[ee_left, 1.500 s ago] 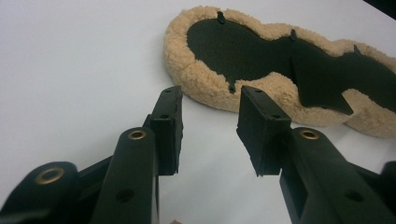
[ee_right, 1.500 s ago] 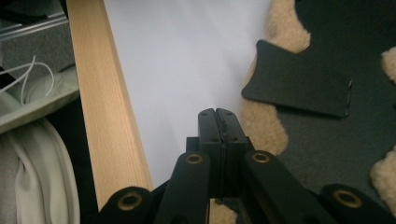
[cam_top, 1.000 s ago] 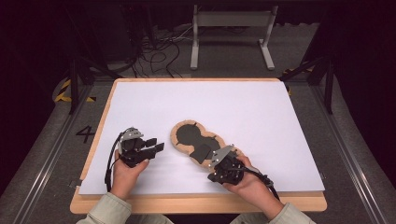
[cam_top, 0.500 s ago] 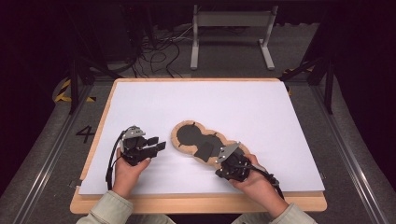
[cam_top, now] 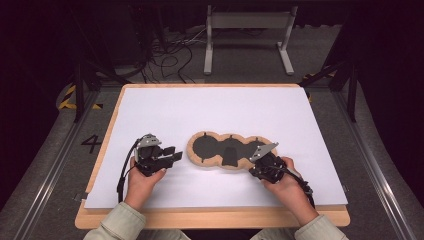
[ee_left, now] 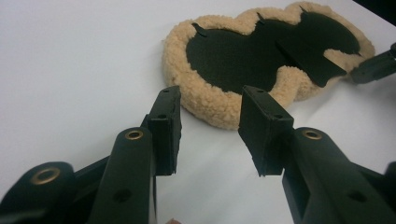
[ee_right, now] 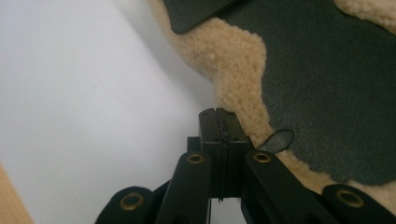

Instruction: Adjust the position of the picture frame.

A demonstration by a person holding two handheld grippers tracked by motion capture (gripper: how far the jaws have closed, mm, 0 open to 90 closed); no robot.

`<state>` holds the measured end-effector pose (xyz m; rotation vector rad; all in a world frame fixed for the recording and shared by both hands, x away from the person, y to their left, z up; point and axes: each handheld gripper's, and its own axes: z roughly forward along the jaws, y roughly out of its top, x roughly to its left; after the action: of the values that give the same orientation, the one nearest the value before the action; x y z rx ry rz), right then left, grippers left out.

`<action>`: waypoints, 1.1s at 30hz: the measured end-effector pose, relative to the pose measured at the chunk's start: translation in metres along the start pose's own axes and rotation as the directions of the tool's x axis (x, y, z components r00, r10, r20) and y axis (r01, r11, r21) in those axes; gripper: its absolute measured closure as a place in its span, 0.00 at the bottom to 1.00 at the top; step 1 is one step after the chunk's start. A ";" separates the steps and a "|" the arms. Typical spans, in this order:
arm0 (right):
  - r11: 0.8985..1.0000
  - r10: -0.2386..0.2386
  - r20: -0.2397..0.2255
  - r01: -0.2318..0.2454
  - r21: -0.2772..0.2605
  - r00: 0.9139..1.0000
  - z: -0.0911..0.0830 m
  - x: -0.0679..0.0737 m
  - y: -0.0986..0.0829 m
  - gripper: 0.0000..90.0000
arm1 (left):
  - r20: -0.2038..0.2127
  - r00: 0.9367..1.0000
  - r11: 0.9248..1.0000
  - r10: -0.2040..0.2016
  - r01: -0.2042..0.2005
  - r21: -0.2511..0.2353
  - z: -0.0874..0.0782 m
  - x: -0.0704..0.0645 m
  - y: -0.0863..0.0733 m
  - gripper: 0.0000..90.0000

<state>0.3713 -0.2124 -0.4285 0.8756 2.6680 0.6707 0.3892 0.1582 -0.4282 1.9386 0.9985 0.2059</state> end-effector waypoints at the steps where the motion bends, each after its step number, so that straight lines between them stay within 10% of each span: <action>1: 1.000 0.005 -0.003 -0.005 -0.002 1.000 0.000 -0.001 0.000 1.00 | 0.001 1.000 1.000 0.004 -0.004 0.004 0.001 0.000 0.000 0.66; 8: 0.991 0.096 -0.032 -0.098 -0.095 0.995 -0.021 -0.021 -0.005 1.00 | -0.014 1.000 1.000 0.005 -0.005 0.008 0.003 0.001 0.001 0.68; 9: 0.982 0.164 0.058 -0.157 -0.103 0.985 -0.029 -0.035 -0.009 1.00 | -0.021 1.000 1.000 0.006 -0.006 0.010 0.004 0.002 0.001 0.69; 11: 0.979 0.185 0.086 -0.176 -0.103 0.979 -0.031 -0.040 -0.011 1.00 | -0.025 1.000 1.000 0.004 -0.004 0.013 0.004 0.002 0.000 0.69; 13: 0.964 0.261 0.173 -0.246 -0.106 0.950 -0.032 -0.059 -0.021 1.00 | -0.032 0.999 1.000 0.002 -0.002 0.010 0.003 0.002 0.000 0.69; 19: 0.939 0.345 0.227 -0.337 -0.076 0.911 -0.023 -0.084 -0.038 1.00 | -0.030 1.000 1.000 0.007 -0.006 0.012 0.004 0.004 -0.001 0.69; 23: 0.930 0.367 0.147 -0.364 -0.047 0.919 -0.010 -0.085 -0.038 1.00 | -0.025 1.000 1.000 0.000 0.000 0.018 0.005 0.004 -0.002 0.68; 26: 0.943 0.328 0.205 -0.332 -0.018 0.922 -0.006 -0.081 -0.029 1.00 | -0.026 1.000 1.000 0.006 -0.005 0.018 0.005 0.005 -0.003 0.68; 33: 0.946 0.325 0.169 -0.321 -0.055 0.930 0.008 -0.082 -0.011 1.00 | -0.033 0.999 0.999 0.005 -0.004 0.032 0.005 0.006 -0.005 0.68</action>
<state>0.4336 -0.2676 -0.4335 1.3198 2.3750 0.6607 0.3928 0.1605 -0.4365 1.9717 1.0250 0.2266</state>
